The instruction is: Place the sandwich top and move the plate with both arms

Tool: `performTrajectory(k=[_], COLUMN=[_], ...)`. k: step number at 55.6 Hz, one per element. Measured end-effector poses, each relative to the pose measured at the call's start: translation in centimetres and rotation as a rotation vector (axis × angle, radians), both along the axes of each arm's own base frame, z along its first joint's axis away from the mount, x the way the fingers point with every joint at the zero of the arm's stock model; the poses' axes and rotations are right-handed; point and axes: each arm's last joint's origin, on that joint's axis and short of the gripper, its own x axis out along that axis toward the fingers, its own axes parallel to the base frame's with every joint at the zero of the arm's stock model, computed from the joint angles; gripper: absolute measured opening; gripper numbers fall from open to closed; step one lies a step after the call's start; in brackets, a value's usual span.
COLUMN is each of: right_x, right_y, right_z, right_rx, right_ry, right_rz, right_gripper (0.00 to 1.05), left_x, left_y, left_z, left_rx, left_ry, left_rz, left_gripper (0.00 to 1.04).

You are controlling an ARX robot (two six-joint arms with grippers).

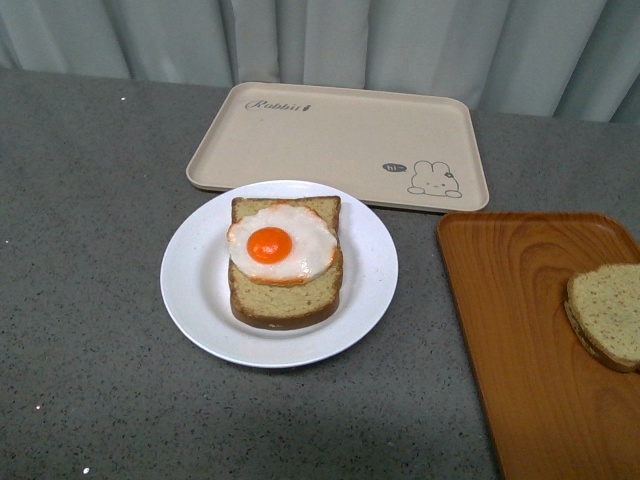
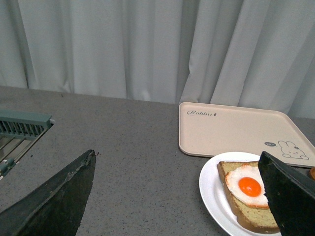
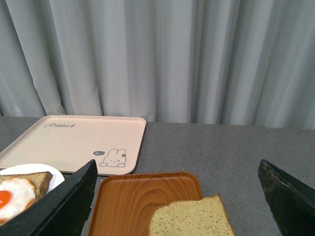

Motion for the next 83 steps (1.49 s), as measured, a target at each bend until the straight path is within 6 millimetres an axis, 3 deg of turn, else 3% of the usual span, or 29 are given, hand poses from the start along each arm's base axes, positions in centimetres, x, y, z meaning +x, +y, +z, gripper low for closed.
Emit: performTrajectory(k=[83], right_x=[0.00], right_y=[0.00], right_z=[0.00], right_rx=[0.000], right_ry=[0.000], right_rz=[0.000], right_gripper=[0.96], left_x=[0.00], left_y=[0.00], left_z=[0.00], left_rx=[0.000], left_ry=[0.000], left_rz=[0.000], left_gripper=[0.98])
